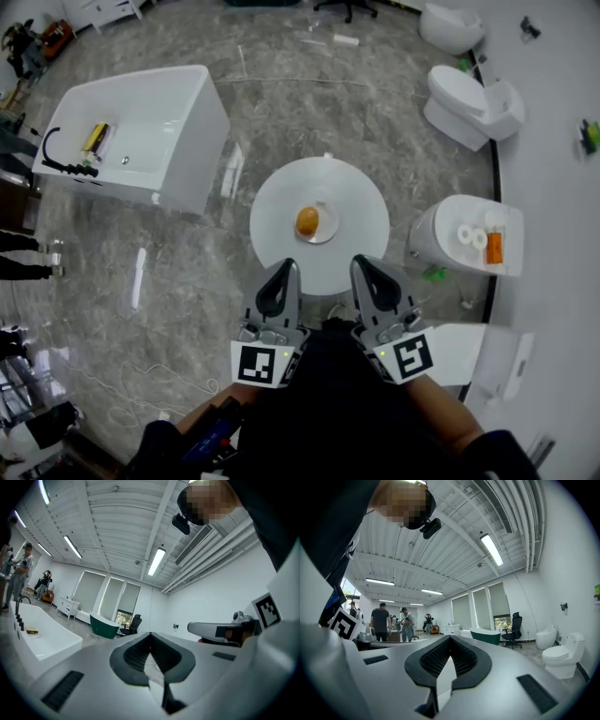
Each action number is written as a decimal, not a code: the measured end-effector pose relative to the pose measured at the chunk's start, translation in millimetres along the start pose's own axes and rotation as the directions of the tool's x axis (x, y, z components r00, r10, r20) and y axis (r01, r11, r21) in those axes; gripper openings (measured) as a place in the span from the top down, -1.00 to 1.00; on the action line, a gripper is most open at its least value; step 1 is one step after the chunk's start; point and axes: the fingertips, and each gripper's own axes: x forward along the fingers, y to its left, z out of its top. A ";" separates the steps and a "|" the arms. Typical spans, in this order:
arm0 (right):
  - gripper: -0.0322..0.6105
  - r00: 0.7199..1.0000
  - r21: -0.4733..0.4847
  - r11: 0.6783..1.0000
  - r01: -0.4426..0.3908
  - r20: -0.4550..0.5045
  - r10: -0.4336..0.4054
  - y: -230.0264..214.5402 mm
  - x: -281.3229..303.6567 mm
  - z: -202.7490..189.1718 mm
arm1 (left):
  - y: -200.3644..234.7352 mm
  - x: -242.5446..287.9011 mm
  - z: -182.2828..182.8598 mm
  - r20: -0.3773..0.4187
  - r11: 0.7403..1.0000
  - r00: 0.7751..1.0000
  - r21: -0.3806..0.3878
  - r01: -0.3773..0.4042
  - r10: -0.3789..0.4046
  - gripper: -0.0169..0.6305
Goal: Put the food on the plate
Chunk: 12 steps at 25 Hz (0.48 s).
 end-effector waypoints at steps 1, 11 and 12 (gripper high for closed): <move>0.88 1.000 -0.001 1.000 -0.005 0.000 0.005 0.9 2.1 0.1 | 1.5 0.1 1.9 0.007 1.000 1.000 0.006 -0.004 0.004 0.94; 0.88 0.999 -0.021 0.999 -0.038 -0.003 0.038 13.6 20.6 -0.8 | 22.2 -7.8 7.8 0.022 0.999 0.999 0.027 -0.043 0.042 0.94; 0.88 0.999 -0.022 0.999 -0.039 -0.004 0.039 15.0 21.6 -0.9 | 24.2 -8.5 8.6 0.023 0.999 0.999 0.027 -0.046 0.046 0.94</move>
